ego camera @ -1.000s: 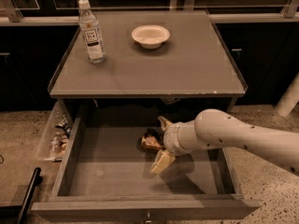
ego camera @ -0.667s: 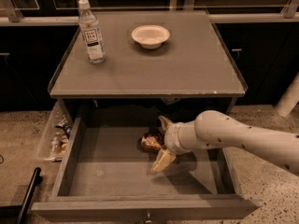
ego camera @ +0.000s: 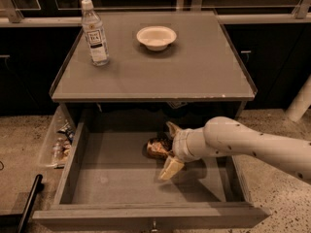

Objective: Pick orange can from top drawer and place on counter

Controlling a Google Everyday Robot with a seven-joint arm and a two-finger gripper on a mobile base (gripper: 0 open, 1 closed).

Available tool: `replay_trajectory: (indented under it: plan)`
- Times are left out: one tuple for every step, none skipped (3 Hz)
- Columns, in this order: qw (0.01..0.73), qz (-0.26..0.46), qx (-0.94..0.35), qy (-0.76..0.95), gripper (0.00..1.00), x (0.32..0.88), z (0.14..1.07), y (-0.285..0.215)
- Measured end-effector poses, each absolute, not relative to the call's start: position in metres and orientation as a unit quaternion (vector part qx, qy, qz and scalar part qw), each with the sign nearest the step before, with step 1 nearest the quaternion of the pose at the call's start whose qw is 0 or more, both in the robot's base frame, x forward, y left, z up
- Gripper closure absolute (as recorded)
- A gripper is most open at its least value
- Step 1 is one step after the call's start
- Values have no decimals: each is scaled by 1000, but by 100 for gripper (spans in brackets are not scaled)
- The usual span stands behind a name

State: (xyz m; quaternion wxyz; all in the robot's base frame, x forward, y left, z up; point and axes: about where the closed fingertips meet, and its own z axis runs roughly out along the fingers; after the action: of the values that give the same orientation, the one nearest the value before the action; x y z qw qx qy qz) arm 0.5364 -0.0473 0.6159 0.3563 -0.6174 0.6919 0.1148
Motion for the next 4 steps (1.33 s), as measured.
replay_trajectory:
  plan:
    - [356, 115, -617, 692, 19, 536, 616, -47]
    - [356, 115, -617, 692, 42, 536, 616, -47]
    - [356, 115, -617, 692, 65, 536, 616, -47]
    - [356, 115, -617, 692, 87, 536, 616, -47]
